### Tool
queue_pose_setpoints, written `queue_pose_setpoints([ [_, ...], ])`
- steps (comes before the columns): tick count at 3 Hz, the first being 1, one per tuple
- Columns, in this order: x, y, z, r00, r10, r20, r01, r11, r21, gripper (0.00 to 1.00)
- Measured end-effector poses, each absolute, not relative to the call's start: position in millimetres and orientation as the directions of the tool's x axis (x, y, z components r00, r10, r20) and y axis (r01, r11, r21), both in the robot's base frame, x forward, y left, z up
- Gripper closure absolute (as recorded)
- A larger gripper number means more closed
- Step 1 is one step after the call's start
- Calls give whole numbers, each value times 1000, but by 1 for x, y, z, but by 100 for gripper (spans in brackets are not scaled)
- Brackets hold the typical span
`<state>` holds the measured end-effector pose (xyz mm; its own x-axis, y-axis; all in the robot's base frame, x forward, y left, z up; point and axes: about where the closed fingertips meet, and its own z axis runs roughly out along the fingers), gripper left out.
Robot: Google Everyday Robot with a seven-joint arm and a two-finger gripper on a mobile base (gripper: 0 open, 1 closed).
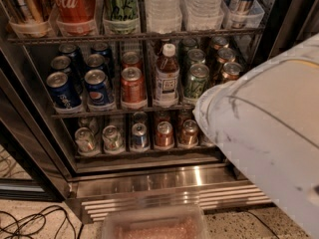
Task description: Pick pepsi can from middle shelf of fridge
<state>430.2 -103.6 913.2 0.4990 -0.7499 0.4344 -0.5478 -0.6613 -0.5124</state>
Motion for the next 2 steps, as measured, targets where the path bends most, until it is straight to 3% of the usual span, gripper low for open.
queue_pose_setpoints([
  [1, 430, -103, 914, 499, -750, 435, -547, -662, -513, 100],
  [2, 439, -94, 910, 526, -681, 510, -465, -732, -497, 100],
])
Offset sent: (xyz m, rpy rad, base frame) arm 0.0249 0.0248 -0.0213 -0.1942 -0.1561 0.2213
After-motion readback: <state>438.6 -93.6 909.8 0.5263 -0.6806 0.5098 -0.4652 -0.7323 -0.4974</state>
